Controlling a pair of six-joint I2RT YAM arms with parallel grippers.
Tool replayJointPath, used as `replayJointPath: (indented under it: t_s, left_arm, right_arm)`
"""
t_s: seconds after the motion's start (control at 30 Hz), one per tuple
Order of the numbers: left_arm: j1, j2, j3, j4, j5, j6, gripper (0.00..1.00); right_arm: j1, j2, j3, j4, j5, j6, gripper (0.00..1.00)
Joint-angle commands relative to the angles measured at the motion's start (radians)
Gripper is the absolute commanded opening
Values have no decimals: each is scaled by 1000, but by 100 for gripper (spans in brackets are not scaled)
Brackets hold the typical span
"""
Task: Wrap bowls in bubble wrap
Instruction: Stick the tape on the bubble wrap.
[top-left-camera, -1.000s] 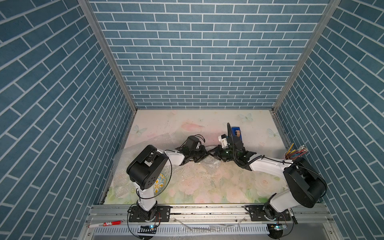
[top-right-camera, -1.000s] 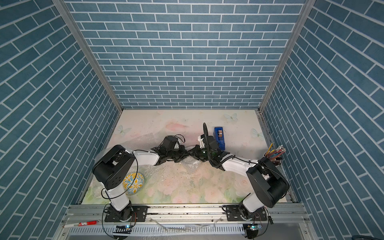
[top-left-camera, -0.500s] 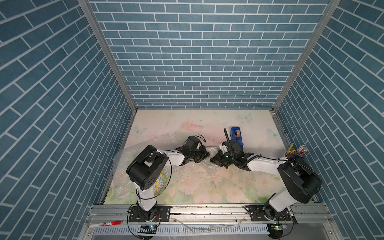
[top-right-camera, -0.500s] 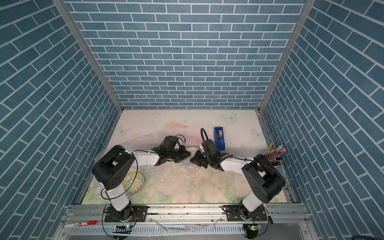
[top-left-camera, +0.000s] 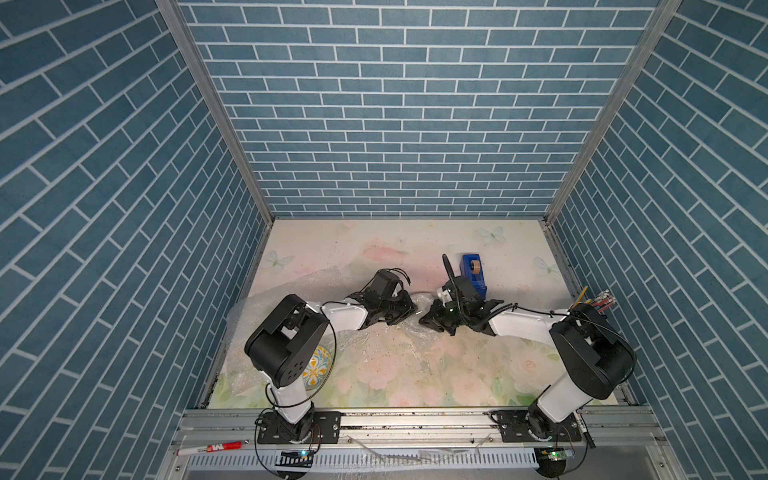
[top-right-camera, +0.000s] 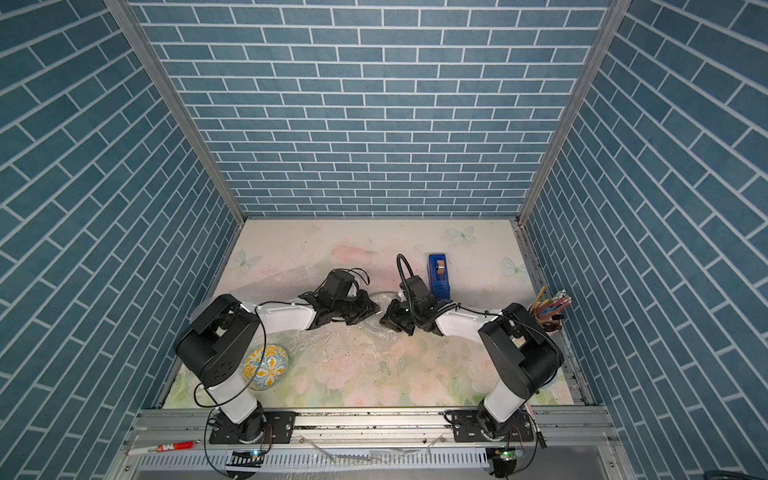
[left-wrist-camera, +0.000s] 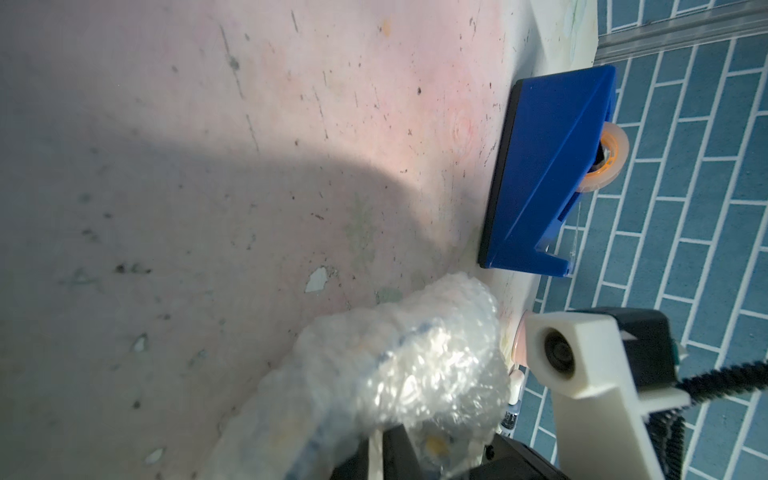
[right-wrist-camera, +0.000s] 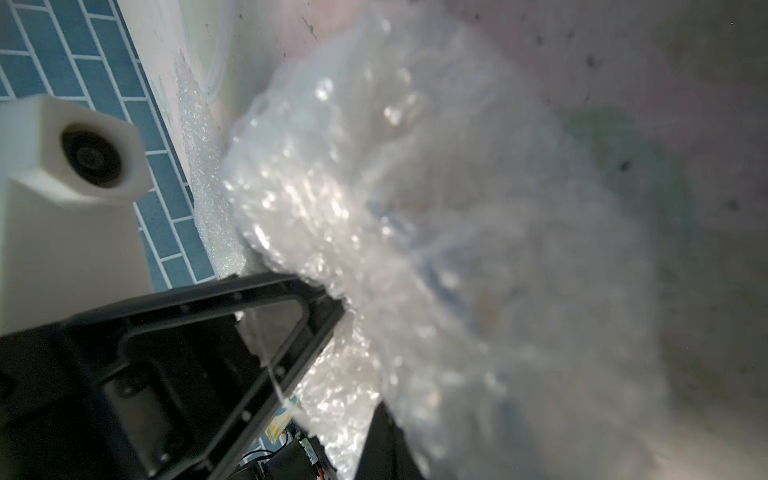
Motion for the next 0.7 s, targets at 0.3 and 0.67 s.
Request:
replayJointPath:
  t_s: [0.3, 0.67]
  left_arm:
    - [4, -205, 66, -269, -153, 80, 16]
    - [-65, -145, 35, -150, -48, -20, 7]
  right_arm:
    - [-13, -11, 11, -52, 21, 31, 0]
    - [-11, -8, 23, -53, 23, 39, 0]
